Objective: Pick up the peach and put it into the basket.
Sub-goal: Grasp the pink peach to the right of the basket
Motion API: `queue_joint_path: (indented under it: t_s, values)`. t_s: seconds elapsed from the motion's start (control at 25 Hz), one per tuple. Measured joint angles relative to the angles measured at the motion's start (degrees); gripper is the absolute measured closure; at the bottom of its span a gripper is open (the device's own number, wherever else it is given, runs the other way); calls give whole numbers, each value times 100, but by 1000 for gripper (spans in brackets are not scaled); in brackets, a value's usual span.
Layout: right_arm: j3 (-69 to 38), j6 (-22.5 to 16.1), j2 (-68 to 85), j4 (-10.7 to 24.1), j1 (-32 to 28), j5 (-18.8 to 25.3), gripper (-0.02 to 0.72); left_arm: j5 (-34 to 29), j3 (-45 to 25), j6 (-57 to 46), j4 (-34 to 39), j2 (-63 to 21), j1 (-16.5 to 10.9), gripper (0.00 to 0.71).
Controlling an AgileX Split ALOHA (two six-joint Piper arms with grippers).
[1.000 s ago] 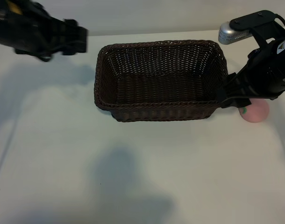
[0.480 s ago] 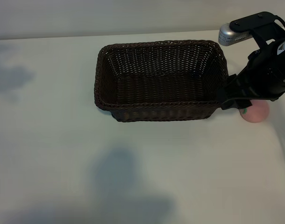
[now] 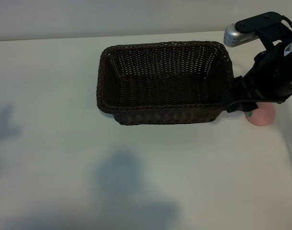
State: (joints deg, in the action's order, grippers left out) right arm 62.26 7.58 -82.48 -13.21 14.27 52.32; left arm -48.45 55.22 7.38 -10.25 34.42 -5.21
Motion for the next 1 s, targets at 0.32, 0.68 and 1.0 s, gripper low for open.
queue_joint_path:
  t_s: [0.32,0.68,1.0]
  values:
    - [0,45,0,0,0,-39,124,-325,-1620,-593,951,-1521,79,112]
    - [0,45,0,0,0,-120,124,-1374,-2318,-890,1025,-2490,510,112]
    - [0,45,0,0,0,-377,124,-1562,-2543,-901,1025,-3488,516,112]
